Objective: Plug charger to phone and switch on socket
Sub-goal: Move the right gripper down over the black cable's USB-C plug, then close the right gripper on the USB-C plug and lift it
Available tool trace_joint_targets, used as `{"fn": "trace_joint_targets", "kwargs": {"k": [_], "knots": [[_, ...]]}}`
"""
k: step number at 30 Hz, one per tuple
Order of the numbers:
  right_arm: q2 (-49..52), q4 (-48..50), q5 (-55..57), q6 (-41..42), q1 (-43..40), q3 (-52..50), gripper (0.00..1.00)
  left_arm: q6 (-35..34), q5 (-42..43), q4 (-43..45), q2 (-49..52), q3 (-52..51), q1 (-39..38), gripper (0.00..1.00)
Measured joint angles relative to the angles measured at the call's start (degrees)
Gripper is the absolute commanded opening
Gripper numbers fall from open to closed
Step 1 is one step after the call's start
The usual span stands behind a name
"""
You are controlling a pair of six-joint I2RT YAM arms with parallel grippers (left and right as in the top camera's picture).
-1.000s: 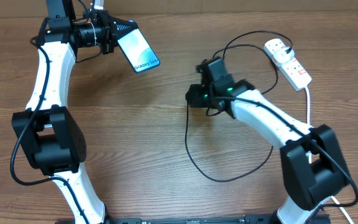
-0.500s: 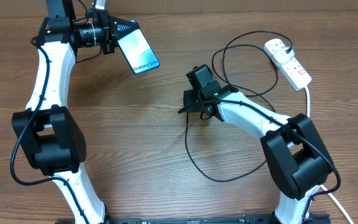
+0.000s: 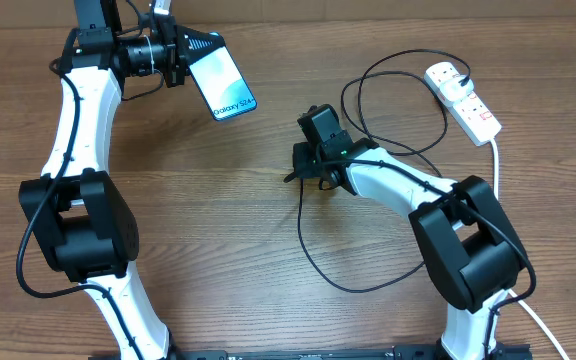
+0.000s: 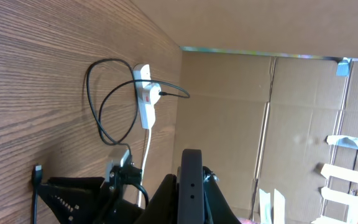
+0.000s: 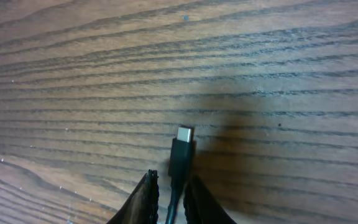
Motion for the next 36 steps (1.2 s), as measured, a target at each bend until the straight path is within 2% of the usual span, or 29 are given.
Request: {"fn": "trace_joint_targets", "kwargs": {"k": [4, 6, 8, 9, 10, 14, 18, 25, 36], "knots": [[1.7, 1.6, 0.0, 0.3, 0.0, 0.0, 0.22, 0.0, 0.0, 0.0, 0.0, 0.0, 0.0, 0.04], [1.7, 1.9, 0.0, 0.4, 0.0, 0.1, 0.30, 0.0, 0.0, 0.0, 0.0, 0.0, 0.0, 0.04], [1.8, 2.2, 0.0, 0.3, 0.0, 0.1, 0.31, 0.0, 0.2, 0.0, 0.0, 0.0, 0.0, 0.04], [1.8, 2.3, 0.0, 0.4, 0.0, 0.1, 0.28, 0.0, 0.3, 0.0, 0.0, 0.0, 0.0, 0.04], [1.8, 2.2, 0.2, 0.4, 0.0, 0.1, 0.18, 0.0, 0.4, 0.0, 0.0, 0.0, 0.0, 0.04], [1.9, 1.4, 0.4, 0.5, 0.0, 0.1, 0.04, 0.0, 0.5, 0.0, 0.0, 0.0, 0.0, 0.04], [1.9, 0.1, -0.6, 0.7, 0.0, 0.7, 0.04, 0.0, 0.7, 0.0, 0.0, 0.0, 0.0, 0.04], [0.0, -9.0, -7.8, 0.7, -2.1, 2.7, 0.04, 0.0, 1.3, 0.0, 0.0, 0.0, 0.0, 0.04], [-14.3, -11.0, -33.9, -3.8, -11.4, 3.5, 0.04, 0.1, 6.3, 0.2, 0.0, 0.0, 0.0, 0.04]]}}
